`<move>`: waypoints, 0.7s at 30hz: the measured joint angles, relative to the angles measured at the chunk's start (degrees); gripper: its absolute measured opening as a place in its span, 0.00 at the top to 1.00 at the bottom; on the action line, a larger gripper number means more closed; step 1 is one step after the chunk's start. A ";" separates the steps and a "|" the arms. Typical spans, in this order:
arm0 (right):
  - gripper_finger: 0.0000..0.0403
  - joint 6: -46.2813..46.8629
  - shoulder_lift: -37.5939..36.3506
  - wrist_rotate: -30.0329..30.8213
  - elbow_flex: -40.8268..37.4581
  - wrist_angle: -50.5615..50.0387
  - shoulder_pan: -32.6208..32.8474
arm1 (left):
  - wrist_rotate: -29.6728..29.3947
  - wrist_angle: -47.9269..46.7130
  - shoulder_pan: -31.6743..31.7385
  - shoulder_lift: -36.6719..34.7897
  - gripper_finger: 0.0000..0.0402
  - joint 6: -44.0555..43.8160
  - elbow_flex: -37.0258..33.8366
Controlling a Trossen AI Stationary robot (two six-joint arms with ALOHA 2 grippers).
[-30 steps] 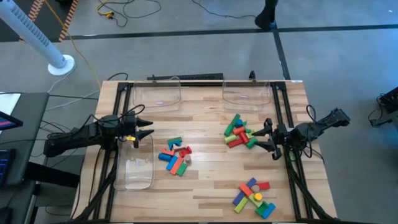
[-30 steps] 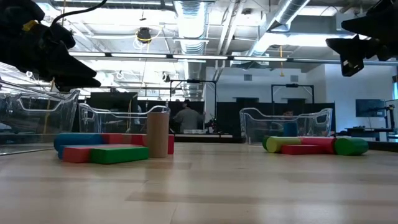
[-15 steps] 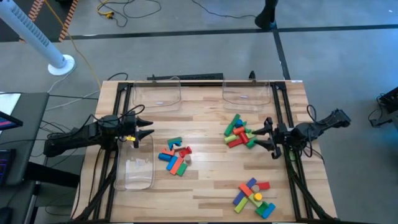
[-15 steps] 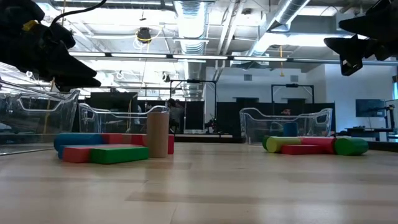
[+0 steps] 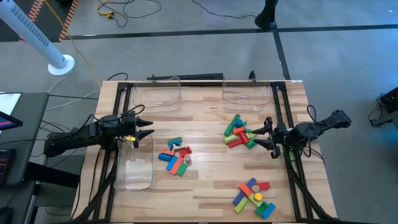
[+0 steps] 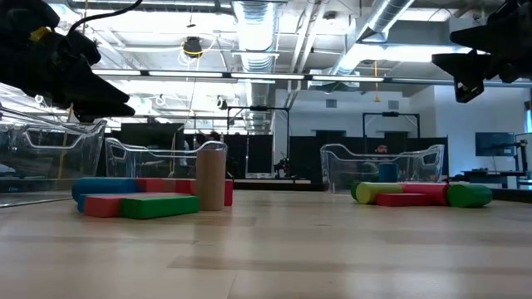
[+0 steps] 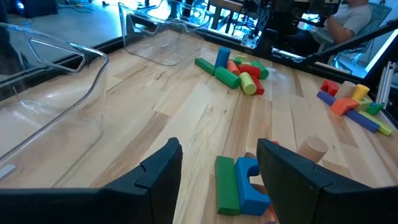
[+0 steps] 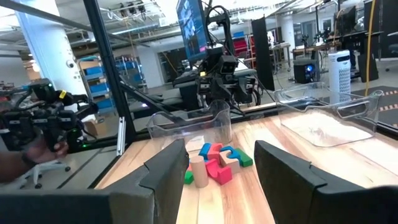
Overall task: Sort blocks by size
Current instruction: Put the blue cylindrical block into the bottom left transparent bin
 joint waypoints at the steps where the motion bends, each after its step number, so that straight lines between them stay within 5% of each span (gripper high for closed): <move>1: 0.46 0.00 0.00 0.00 0.00 -0.17 0.00 | 0.00 0.00 0.02 0.02 0.50 0.00 -0.02; 21: 0.46 0.02 -0.01 0.02 0.00 -1.31 0.00 | 0.00 0.42 0.01 0.02 0.50 2.02 -0.01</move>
